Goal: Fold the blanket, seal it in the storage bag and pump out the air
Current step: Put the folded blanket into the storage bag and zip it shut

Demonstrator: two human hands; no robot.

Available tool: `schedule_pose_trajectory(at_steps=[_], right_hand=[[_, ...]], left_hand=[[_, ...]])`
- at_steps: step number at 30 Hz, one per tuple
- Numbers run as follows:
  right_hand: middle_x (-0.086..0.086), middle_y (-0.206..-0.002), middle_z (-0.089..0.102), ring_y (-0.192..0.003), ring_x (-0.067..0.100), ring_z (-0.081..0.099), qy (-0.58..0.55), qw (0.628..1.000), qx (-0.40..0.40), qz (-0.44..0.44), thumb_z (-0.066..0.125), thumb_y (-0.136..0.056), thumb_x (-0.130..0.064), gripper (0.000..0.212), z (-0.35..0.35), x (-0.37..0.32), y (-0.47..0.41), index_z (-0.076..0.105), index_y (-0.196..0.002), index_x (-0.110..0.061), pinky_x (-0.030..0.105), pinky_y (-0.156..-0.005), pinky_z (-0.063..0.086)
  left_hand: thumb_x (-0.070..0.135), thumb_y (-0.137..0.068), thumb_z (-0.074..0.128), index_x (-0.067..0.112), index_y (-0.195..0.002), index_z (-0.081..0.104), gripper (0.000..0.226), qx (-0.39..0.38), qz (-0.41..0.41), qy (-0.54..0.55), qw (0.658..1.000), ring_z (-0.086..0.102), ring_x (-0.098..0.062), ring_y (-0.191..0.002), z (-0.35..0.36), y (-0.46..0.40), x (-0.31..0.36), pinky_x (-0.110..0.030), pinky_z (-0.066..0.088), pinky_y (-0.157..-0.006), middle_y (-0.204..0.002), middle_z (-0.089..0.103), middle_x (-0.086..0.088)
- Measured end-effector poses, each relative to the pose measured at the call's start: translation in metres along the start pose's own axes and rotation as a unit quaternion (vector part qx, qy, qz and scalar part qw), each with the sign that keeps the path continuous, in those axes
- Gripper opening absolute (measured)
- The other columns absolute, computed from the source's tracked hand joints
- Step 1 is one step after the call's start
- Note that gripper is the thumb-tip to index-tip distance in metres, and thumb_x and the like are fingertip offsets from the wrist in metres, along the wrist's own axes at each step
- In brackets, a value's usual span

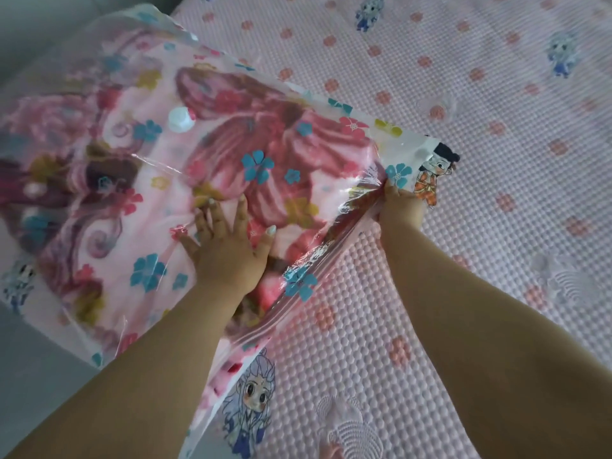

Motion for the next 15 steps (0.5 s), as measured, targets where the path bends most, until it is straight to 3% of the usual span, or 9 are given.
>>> schedule_pose_trajectory(at_steps=[2,8,11,15], right_hand=[[-0.005,-0.068,0.05,-0.075,0.02,0.055,-0.005,1.0,-0.005,0.005,0.05,-0.095,-0.024,0.029,-0.006,-0.006,0.001,0.046,-0.066,-0.024,0.037,-0.076,0.052],[-0.006,-0.065,0.048,-0.054,0.008,0.046,-0.049,0.998,0.041,0.027,0.048,-0.097,-0.02,0.03,-0.044,-0.005,0.001,0.046,-0.067,-0.021,0.018,-0.045,0.041],[-0.004,-0.06,0.048,-0.053,0.01,0.046,-0.048,0.994,0.092,0.02,0.05,-0.098,-0.025,0.038,-0.081,-0.006,-0.006,0.048,-0.061,-0.018,0.018,-0.045,0.037],[-0.007,-0.064,0.051,-0.052,0.006,0.047,-0.093,0.99,0.106,0.031,0.051,-0.094,-0.018,0.027,-0.136,0.003,-0.016,0.052,-0.067,-0.022,0.019,-0.05,0.042]], left_hand=[[0.074,-0.083,0.002,0.037,-0.15,-0.013,0.078,-0.002,0.003,0.002,1.0,-0.011,-0.035,-0.146,-0.002,0.001,0.003,-0.065,-0.003,-0.112,-0.16,-0.011,-0.015],[0.075,-0.082,-0.002,0.037,-0.146,-0.024,0.078,-0.037,0.042,-0.022,0.998,-0.018,-0.036,-0.145,0.001,-0.004,0.034,-0.065,-0.005,-0.112,-0.158,-0.019,-0.014],[0.074,-0.084,0.0,0.036,-0.146,-0.025,0.077,-0.039,0.079,-0.031,0.996,-0.017,-0.038,-0.144,0.006,-0.006,0.07,-0.065,-0.005,-0.112,-0.158,-0.018,-0.016],[0.073,-0.087,0.006,0.037,-0.147,-0.024,0.075,-0.05,0.128,-0.031,0.99,-0.019,-0.039,-0.144,0.011,-0.008,0.131,-0.064,-0.007,-0.112,-0.158,-0.02,-0.015]])
Point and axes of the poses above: each hand's wrist, its own y-axis away from the middle knuckle, its own z-axis out of the palm, x = y × z, the point moved 2 cm from there along -y, towards the middle knuckle
